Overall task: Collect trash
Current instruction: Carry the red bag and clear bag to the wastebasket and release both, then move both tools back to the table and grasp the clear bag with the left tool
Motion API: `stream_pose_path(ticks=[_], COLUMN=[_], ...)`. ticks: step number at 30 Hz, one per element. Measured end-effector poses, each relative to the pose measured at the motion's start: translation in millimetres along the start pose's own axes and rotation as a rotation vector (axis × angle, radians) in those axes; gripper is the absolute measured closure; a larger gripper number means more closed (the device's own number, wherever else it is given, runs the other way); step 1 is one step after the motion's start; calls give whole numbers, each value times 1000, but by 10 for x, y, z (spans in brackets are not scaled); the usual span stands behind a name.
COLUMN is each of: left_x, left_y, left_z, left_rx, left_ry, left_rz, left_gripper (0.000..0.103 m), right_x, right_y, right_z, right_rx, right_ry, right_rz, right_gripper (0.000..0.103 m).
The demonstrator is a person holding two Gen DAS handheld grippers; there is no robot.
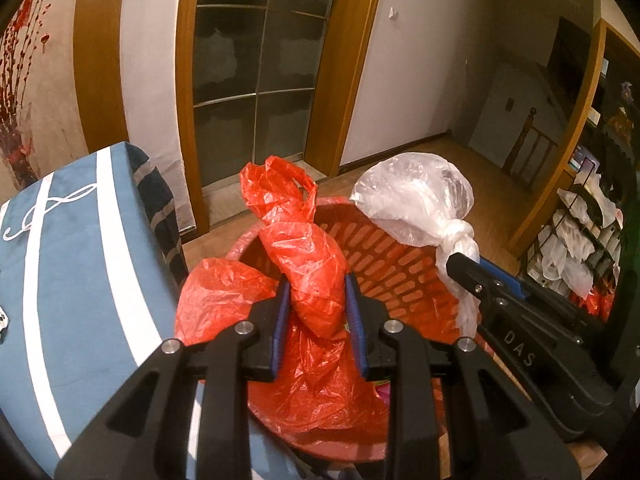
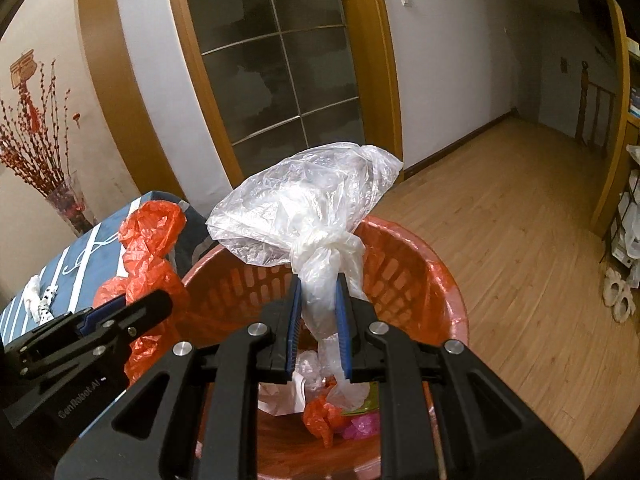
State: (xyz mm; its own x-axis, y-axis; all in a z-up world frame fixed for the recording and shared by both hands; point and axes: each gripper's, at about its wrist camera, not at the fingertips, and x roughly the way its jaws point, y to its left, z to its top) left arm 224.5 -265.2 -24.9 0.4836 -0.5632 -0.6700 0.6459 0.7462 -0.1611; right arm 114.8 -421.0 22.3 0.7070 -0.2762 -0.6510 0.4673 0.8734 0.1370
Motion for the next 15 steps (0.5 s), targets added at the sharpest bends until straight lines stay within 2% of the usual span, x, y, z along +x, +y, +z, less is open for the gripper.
stream_pose_path(ticks=[2,4,6,9,11,15], left_x=[27,55,72,98,106,91], left_y=[4,16,39,81,114,226], left_z=[10,4,0,-18,-30,-63], left_rx=[-1,-2,-3,-7,-12,-28], left_ry=[5,9,14,18,22,23], left_rz=[3,7,10,20,32,63], left_gripper=[73,68,60,55,54,49], right_x=[25,33,38,55,50,53], right_y=[1,1,-18,-44,-43,-41], right_z=[24,30,22,11,11,17], right_rx=[7,14,18,21,18,10], right_ry=[3,7,11,16,16,8], right_rz=[4,5,5,5,3,-7], right_gripper=[87,85,85,85,80,64])
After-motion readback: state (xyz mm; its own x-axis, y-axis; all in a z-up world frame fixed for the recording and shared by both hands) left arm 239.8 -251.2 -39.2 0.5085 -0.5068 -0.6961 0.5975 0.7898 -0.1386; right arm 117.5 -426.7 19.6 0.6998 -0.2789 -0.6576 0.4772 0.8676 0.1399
